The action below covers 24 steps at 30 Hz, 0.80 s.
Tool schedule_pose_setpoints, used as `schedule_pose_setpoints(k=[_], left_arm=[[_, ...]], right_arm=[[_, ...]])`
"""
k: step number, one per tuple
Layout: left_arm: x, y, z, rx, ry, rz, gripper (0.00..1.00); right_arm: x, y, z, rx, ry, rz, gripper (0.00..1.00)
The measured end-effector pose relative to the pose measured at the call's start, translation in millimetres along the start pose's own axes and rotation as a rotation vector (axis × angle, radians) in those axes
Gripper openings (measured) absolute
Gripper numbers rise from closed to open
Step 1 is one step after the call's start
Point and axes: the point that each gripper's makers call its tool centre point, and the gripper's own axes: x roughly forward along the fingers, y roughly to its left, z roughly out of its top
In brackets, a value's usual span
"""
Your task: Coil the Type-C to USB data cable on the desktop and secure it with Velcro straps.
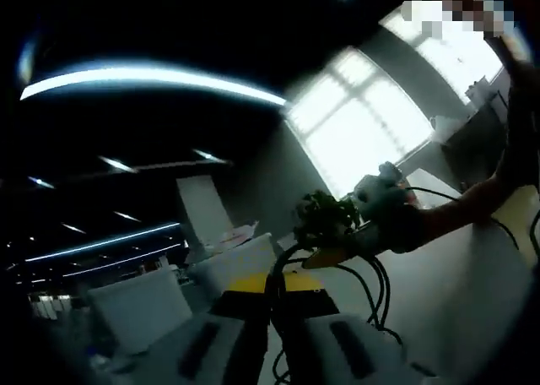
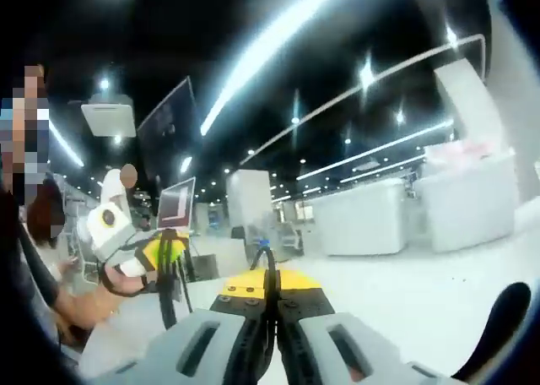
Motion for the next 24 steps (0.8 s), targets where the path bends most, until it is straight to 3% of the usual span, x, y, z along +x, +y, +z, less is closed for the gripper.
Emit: schedule_pose_setpoints(k=[3,6,8,10,18,24], left_arm=[[3,-4.8,-7.4,0.086,0.019,0.01,0.04],[4,-5.1,-16.2,0.214,0.052,0.037,0.04],[5,-7.5,-22.1,0.248,0.074,0.032,0.05],[9,-5.4,-9.8,0.255,0.078,0.03,0.05],[8,4.4,-18.1,0.257,0.118,0.06,0.1],[9,-1.8,-18.7,0.273,0.119,0.035,0.1]], right_arm=[[1,11,-7.5,-0.085,0.037,0.024,0.02],[-1,20,-12.2,-0.068,0.036,0.055,0.02],[0,22,-12.0,-0.062,0.031,0.069,0.02],[0,25,-12.7,-0.058,0.031,0.085,0.02],[2,42,-21.3,-0.053,0.059,0.163,0.02],[2,52,-28.7,0.003,0.078,0.222,0.02]])
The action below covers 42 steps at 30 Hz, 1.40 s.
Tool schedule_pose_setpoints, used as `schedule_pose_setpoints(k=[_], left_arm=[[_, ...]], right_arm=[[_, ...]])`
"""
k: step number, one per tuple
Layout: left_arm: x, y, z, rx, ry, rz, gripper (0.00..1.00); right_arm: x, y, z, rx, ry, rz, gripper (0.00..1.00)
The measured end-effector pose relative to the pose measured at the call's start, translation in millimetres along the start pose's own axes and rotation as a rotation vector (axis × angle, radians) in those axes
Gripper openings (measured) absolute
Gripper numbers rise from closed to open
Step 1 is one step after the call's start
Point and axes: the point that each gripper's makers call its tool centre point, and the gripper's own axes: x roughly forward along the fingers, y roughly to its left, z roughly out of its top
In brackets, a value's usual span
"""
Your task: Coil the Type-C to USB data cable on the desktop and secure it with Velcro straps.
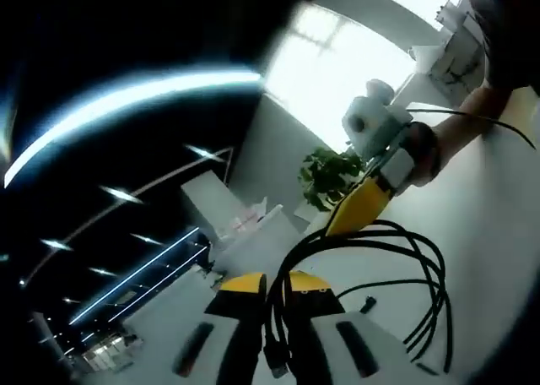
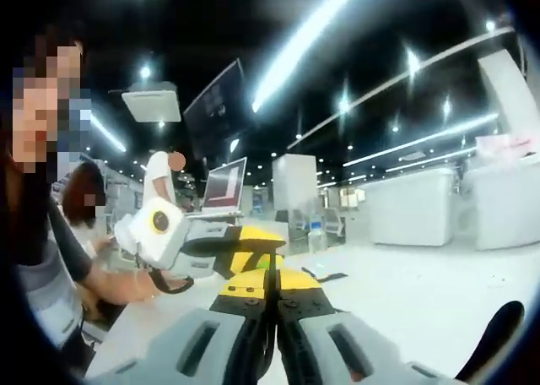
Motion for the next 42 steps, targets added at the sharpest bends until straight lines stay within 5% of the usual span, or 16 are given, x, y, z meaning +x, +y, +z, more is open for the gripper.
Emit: schedule_pose_setpoints(k=[5,9,15,19,23,28,30,34,42], left_arm=[[1,-8.4,0.1,0.055,0.009,-0.03,0.06],[1,-13.4,-7.2,0.07,0.081,-0.067,0.04],[-4,4.5,-8.5,0.047,0.094,-0.017,0.04],[-7,13.5,2.8,0.064,0.068,0.016,0.04],[-9,14.0,11.4,0.082,0.047,0.023,0.04],[-9,7.8,19.7,0.099,0.024,0.009,0.04],[-8,5.6,20.5,0.105,0.021,-0.002,0.04],[-5,8.1,8.3,0.09,0.062,-0.003,0.04],[-3,6.9,-6.9,0.057,0.103,-0.004,0.04]], right_arm=[[2,2,-4.5,0.029,0.007,0.016,0.02],[2,-2,-6.1,0.005,0.013,-0.007,0.03],[-13,-28,28.8,0.014,-0.134,-0.12,0.09],[-20,-68,-2.6,-0.117,0.028,-0.295,0.12],[-11,-82,-59.1,-0.03,0.202,-0.314,0.3],[0,-87,-88.8,-0.006,0.286,-0.314,0.23],[2,-87,-95.8,-0.006,0.322,-0.313,0.05],[-3,-85,-70.7,-0.101,0.262,-0.325,0.03],[-19,-70,-11.3,-0.115,0.073,-0.338,0.02]])
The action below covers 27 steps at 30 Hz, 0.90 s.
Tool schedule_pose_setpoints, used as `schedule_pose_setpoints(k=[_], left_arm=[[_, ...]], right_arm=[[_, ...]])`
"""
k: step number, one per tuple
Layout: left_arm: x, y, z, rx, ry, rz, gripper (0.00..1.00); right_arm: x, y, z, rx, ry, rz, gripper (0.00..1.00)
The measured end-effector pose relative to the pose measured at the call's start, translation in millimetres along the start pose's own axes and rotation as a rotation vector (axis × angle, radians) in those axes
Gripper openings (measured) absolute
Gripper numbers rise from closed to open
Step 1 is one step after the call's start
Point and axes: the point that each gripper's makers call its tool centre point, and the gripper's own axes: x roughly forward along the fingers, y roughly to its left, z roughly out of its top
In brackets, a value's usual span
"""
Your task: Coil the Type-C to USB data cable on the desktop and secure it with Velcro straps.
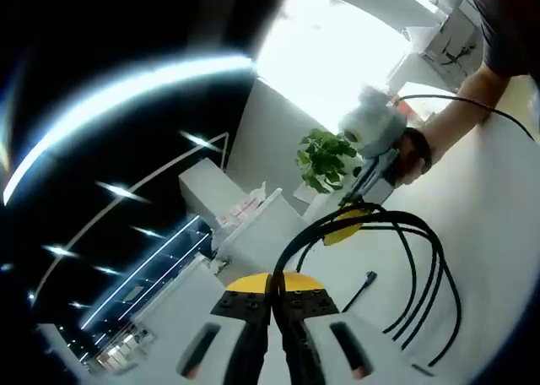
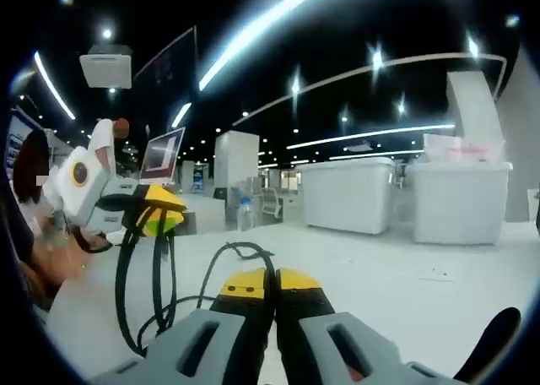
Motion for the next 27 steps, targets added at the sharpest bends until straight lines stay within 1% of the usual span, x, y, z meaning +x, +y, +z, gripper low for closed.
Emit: schedule_pose_setpoints(k=[2,3,4,6,8,11,12,14,16,19,23,24,26,27], left_arm=[[1,-3.3,-1.1,0.033,0.012,-0.001,0.04],[1,-5.1,-1.7,0.042,0.017,-0.005,0.04],[2,-6.6,-2.9,0.053,0.022,-0.005,0.04],[2,-5.7,-6.1,0.089,0.041,0.01,0.04],[2,-3.6,-8.9,0.123,0.053,0.027,0.04],[3,-3.6,-11.9,0.143,0.059,0.028,0.05],[4,-4.6,-13.9,0.15,0.063,0.024,0.05],[4,-5.2,-16.8,0.165,0.072,0.028,0.05],[4,-4.6,-17.5,0.175,0.078,0.03,0.06],[3,-4.0,-17.0,0.17,0.076,0.035,0.08],[3,-5.6,-16.0,0.167,0.07,0.033,0.09],[3,-5.9,-15.8,0.166,0.069,0.032,0.1],[2,-6.1,-16.3,0.173,0.072,0.031,0.1],[2,-6.4,-17.1,0.19,0.079,0.028,0.09]], right_arm=[[-2,9,9.6,-0.013,-0.033,0.023,0.02],[-3,18,15.2,-0.03,-0.054,0.049,0.02],[-3,24,17.2,-0.037,-0.058,0.061,0.02],[-1,34,20.6,-0.059,-0.062,0.087,0.02],[-1,41,19.5,-0.091,-0.055,0.096,0.02],[1,41,18.0,-0.113,-0.051,0.093,0.02],[2,38,18.7,-0.111,-0.049,0.092,0.02],[2,38,17.8,-0.084,-0.048,0.102,0.02],[2,41,17.3,-0.071,-0.05,0.115,0.02],[3,45,20.0,-0.051,-0.061,0.143,0.02],[2,59,20.4,-0.048,-0.065,0.188,0.02],[1,64,20.1,-0.043,-0.064,0.213,0.02],[2,69,19.5,-0.044,-0.061,0.22,0.02],[2,69,19.2,-0.049,-0.059,0.218,0.02]])
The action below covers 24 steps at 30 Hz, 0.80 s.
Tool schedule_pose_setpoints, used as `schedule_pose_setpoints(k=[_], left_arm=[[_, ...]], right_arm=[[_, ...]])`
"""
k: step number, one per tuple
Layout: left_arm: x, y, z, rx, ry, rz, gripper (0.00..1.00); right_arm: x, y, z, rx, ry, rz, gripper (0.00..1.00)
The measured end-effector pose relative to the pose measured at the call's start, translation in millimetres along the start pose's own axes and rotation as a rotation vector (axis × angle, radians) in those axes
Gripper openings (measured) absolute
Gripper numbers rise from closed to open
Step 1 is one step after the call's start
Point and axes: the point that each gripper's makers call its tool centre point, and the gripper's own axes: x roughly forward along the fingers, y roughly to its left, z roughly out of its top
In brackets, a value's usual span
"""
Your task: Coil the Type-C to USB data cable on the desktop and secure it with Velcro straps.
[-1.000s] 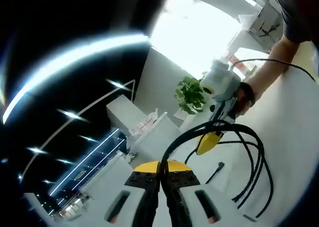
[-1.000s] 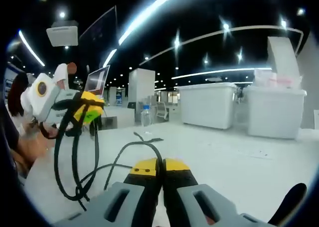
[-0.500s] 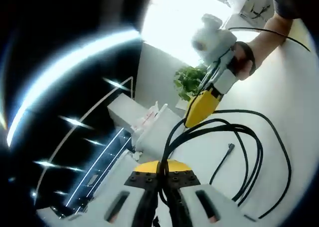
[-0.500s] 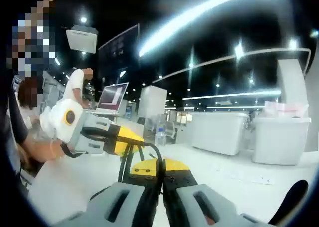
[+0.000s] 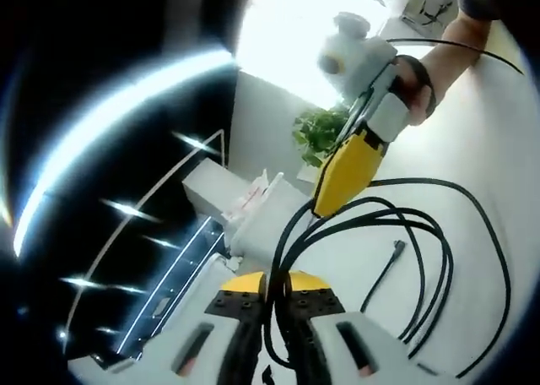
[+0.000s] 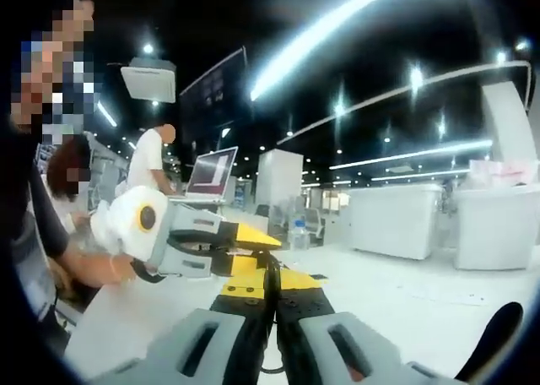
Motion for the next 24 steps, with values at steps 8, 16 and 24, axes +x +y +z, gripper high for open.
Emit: schedule_pose_setpoints(k=[8,16,24], left_arm=[[1,-1.7,-1.8,-0.023,0.014,-0.031,0.04],[-5,14.9,-5.4,-0.06,0.017,0.003,0.04],[-13,27.7,11.6,-0.036,-0.035,0.05,0.04]], right_arm=[[-4,-10,0.3,0.085,-0.04,-0.022,0.05],[-22,-54,15.6,0.057,-0.087,-0.16,0.06],[0,-45,-92.4,0.028,0.281,-0.094,0.21]])
